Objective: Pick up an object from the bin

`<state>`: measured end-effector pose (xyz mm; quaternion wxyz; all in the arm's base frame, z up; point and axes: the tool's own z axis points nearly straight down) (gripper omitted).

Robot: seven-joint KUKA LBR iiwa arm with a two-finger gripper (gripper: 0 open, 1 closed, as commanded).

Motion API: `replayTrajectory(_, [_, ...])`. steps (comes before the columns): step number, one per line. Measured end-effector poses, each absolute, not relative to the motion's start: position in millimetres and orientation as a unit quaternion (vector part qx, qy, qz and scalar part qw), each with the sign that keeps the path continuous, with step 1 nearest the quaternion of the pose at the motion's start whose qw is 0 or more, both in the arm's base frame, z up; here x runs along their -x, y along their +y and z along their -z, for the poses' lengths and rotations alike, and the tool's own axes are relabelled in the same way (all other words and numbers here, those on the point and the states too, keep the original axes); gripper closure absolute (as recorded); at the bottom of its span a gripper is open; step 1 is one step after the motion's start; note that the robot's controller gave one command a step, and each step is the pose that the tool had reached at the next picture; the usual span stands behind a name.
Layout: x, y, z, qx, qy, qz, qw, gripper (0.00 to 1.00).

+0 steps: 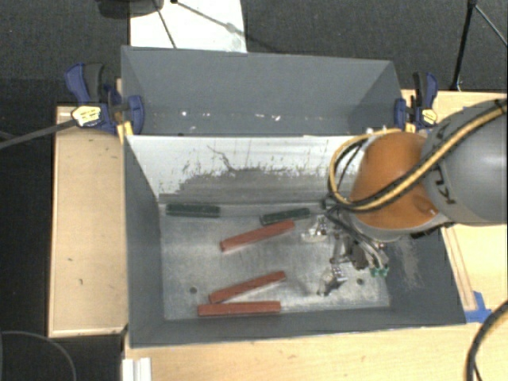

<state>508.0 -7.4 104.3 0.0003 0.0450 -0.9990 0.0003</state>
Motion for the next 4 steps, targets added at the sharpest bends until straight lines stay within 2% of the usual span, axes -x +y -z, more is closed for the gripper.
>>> replayTrajectory(1, [-521.9,20.7,-109.3,-0.050,-0.999,0.002,-0.005,0.00])
replayTrajectory(2, [-511.0,58.8,-75.4,-0.118,-0.993,0.000,-0.008,1.00])
replayTrajectory(3, [-511.0,58.8,-75.4,-0.118,-0.993,0.000,-0.008,1.00])
replayTrajectory(4, [-489.2,51.5,-210.5,-0.126,-0.992,0.000,-0.001,1.00])
